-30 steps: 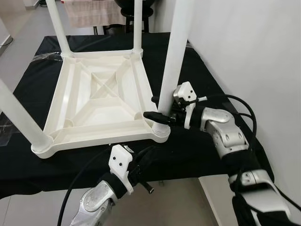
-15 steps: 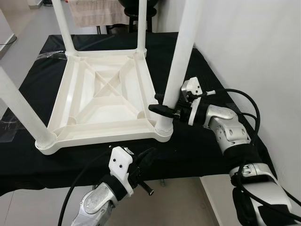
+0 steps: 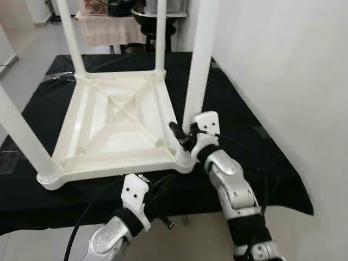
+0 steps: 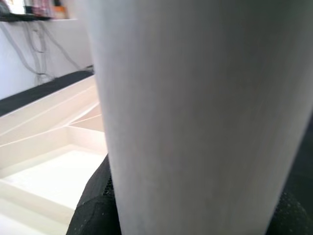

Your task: Building children table

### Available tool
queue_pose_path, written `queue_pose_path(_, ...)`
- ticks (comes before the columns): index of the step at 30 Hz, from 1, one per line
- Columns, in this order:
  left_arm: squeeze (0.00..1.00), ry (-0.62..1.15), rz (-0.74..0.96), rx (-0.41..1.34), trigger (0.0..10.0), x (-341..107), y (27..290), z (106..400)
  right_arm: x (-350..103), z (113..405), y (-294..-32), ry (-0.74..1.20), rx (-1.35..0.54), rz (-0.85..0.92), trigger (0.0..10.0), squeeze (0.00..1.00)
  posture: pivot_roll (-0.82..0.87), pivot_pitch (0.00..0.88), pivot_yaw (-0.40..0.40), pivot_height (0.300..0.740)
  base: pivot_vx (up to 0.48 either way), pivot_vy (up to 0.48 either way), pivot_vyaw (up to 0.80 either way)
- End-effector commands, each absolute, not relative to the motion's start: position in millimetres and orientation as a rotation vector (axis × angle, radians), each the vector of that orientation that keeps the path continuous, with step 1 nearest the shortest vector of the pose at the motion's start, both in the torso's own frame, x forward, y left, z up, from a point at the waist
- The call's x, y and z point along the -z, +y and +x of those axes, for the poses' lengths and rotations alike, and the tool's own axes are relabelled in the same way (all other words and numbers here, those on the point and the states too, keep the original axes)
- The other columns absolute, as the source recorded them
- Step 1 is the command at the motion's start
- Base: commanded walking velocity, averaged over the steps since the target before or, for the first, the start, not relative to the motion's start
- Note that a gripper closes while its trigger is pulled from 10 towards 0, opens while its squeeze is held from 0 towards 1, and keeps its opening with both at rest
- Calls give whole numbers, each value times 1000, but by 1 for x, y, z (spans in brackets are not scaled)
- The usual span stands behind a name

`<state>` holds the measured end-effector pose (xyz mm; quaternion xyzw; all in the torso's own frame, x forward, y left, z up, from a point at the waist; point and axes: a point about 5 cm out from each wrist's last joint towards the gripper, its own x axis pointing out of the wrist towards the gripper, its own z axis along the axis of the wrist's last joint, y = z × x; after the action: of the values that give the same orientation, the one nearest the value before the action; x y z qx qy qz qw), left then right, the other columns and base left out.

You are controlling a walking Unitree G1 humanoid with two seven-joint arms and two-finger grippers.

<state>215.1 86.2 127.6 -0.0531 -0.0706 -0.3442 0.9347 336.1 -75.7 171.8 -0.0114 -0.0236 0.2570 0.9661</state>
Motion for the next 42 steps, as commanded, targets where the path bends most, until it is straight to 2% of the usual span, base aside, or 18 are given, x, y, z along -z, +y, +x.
queue_pose_path(1, 0, -135, -111, 707, 10000, -126, 85, 214, -142, 335, -77, 103, -515, 1, 10000, 0, 51, 108, -59, 740, 0, 0, 0)
queue_pose_path(2, 0, -136, -111, 706, 10000, -126, 85, 214, -143, 335, -77, 99, -511, 11, 10000, 0, 51, 108, -59, 740, 0, 0, 0)
queue_pose_path(3, 0, -137, -112, 704, 10000, -126, 84, 214, -150, 336, -75, 68, -578, 24, 10000, 922, 51, 108, -60, 740, 0, 0, 0)
queue_pose_path(5, 0, -138, -114, 703, 10000, -126, 84, 214, -160, 332, -71, 40, -618, 30, 10000, 922, 51, 108, -60, 740, 0, 0, 0)
queue_pose_path(6, 0, -137, -115, 704, 10000, -126, 84, 214, -168, 334, -73, 13, -672, 39, 10000, 1000, 47, 104, -59, 740, 0, 0, 0)
queue_pose_path(8, 0, -137, -116, 706, 10000, -126, 84, 214, -174, 335, -74, -4, -703, 45, 10000, 1000, 47, 104, -59, 740, 0, 0, 0)
queue_pose_path(9, 0, -137, -117, 708, 10000, -126, 84, 214, -182, 340, -79, -30, -770, 45, 10000, 0, 48, 103, -59, 740, 0, 0, 0)
queue_pose_path(11, 0, -136, -118, 709, 10000, -126, 84, 215, -187, 342, -82, -47, -815, 45, 10000, 0, 48, 103, -59, 740, 0, 0, 0)
queue_pose_path(13, 0, -138, -117, 708, 10000, -127, 84, 216, -202, 346, -93, -90, -1027, -26, 10000, 0, 52, 99, -62, 740, 0, 0, 0)
queue_pose_path(20, 0, -138, -115, 704, 10000, -128, 85, 218, -209, 347, -103, -82, -1240, -125, 10000, 0, 57, 95, -65, 740, 0, 0, 0)
queue_pose_path(21, 0, -138, -114, 704, 10000, -128, 84, 218, -209, 349, -106, -47, -1303, -136, 8745, 0, 60, 92, -66, 740, 0, 0, 0)
queue_pose_path(23, 0, -138, -114, 704, 10000, -128, 84, 218, -209, 349, -106, -47, -1303, -136, 8745, 0, 60, 92, -66, 740, 0, 0, 0)
queue_pose_path(24, 0, -138, -114, 704, 10000, -128, 84, 217, -209, 351, -107, -34, -1321, -133, 118, 0, 60, 92, -66, 740, 0, 0, 0)
queue_pose_path(33, 0, -137, -115, 704, 10000, -126, 83, 215, -205, 358, -107, -32, -1282, -108, 0, 0, 61, 99, -67, 740, 0, 0, 0)
queue_pose_path(35, 0, -137, -115, 704, 10000, -126, 83, 214, -201, 360, -106, -18, -1210, -91, 0, 0, 61, 99, -67, 740, 0, 0, 0)
queue_pose_path(37, 0, -136, -116, 705, 10000, -126, 83, 214, -182, 359, -99, 30, -1034, -64, 0, 0, 55, 102, -68, 740, 0, 0, 0)
queue_pose_path(41, 0, -136, -117, 705, 10000, -126, 84, 214, -171, 356, -95, 55, -947, -53, 0, 0, 53, 103, -68, 740, 0, 0, 0)
queue_pose_path(42, 0, -136, -116, 705, 10000, -127, 85, 214, -139, 336, -77, 153, -682, -16, 0, 0, 48, 110, -55, 740, 0, 0, 0)
